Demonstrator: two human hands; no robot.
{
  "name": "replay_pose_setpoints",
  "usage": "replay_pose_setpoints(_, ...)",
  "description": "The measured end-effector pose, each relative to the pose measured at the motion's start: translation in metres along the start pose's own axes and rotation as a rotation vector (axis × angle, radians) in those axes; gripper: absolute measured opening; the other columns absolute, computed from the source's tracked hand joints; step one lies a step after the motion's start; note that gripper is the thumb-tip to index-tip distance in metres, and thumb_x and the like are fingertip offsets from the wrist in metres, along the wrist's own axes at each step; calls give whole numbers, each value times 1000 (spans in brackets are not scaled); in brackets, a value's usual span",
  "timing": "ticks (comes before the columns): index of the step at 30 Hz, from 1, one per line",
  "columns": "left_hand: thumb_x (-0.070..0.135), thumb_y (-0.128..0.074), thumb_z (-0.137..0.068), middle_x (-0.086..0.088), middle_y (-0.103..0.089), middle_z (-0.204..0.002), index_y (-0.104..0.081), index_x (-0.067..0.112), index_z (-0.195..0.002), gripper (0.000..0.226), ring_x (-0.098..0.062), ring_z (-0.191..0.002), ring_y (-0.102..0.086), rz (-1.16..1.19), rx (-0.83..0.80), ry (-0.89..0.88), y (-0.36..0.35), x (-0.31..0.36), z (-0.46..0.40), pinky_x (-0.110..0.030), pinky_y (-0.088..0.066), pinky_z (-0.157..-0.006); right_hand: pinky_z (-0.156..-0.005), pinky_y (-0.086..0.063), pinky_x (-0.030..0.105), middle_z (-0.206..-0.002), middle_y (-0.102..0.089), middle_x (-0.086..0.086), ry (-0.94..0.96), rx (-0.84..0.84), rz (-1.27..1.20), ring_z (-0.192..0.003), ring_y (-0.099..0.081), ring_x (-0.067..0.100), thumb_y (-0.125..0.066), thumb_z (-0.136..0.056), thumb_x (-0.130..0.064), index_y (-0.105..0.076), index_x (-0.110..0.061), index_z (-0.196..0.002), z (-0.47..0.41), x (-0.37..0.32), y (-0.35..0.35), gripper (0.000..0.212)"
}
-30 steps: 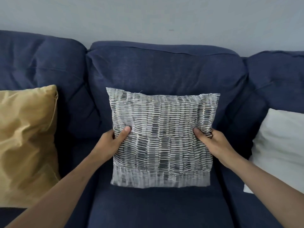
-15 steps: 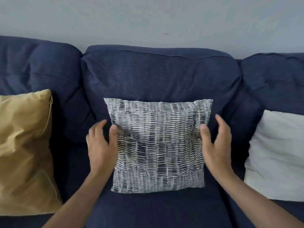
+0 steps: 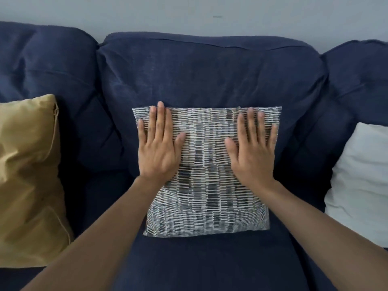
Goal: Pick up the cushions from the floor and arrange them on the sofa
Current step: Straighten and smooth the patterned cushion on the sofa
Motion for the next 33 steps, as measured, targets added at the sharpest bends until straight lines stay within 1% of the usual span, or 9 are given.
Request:
replay_pose_setpoints(3,48,-15,-116,-12,1,-182,-6,5,-172,72,-28,-168,5,115,74,185,12,-11,5,-62,-5,-133,-131,-6,72,-184,-1,15,-182,35,-77,-171,3,36,-18,-116,-57,-8,-10,-175,2,10,14,76)
replay_pose_setpoints(5,43,-20,-117,-16,-3,-181,-9,1,-171,69,-32,-168,2,177,161,207,21,-1,18,-63,-7,-133,-132,-4,71,-184,-2,18,-145,101,-127,-170,1,39,-24,-117,-52,-9,-8,-174,12,-1,25,74)
replay_pose_setpoints(10,37,-20,-117,-14,-6,-182,-14,3,-171,64,-32,-168,-5,263,144,-158,-3,78,78,-63,-10,-134,-131,-6,74,-184,-2,15,206,33,-191,-170,-3,37,-38,-115,-34,-13,-4,-173,76,-52,7,70)
replay_pose_setpoints(16,44,-22,-116,-16,-9,-181,-15,2,-171,69,-32,-168,-5,140,88,92,-50,27,92,-63,-9,-134,-131,-6,75,-184,-4,15,189,25,-60,-170,-5,37,-37,-117,-48,-10,-8,-174,85,-22,-36,75)
replay_pose_setpoints(22,46,-22,-117,-12,5,-182,-3,4,-172,72,-25,-169,7,249,62,417,-40,-14,105,-61,-7,-134,-129,-7,76,-183,-2,22,-164,82,-111,-170,-2,42,-29,-116,-53,-6,-6,-174,96,6,-24,78)
replay_pose_setpoints(24,46,-25,-116,-16,3,-181,-6,-1,-171,74,-29,-169,4,259,121,397,-28,-1,115,-61,-8,-134,-130,-4,76,-182,0,24,-125,96,-158,-169,-2,45,-34,-116,-51,-6,-3,-173,108,-11,-17,80)
replay_pose_setpoints(26,48,-29,-115,-20,3,-181,-6,-4,-170,79,-35,-168,1,290,141,281,-25,31,126,-60,-6,-135,-131,-3,75,-182,-2,24,50,53,-188,-169,-5,46,-41,-115,-48,-6,-4,-173,128,-39,-19,81)
replay_pose_setpoints(28,56,-27,-113,-19,7,-180,-2,-4,-170,86,-36,-168,3,313,69,236,-31,63,138,-58,-4,-135,-128,-10,78,-183,-4,23,147,-14,-166,-169,-8,44,-42,-115,-42,-6,-5,-174,151,-59,-28,79)
replay_pose_setpoints(33,83,-14,-100,-19,21,-178,11,-3,-168,112,-30,-166,18,167,-238,400,-59,53,173,-54,1,-136,-131,-11,75,-182,-10,21,8,-89,-66,-170,-10,40,-38,-114,-53,-15,-1,-172,181,-33,-44,81)
Point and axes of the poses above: each hand's wrist, its own z-axis away from the middle knuckle, its own y-axis out of the back of the hand, x = y × z, the point moved 2 cm from there along -z, towards the middle knuckle
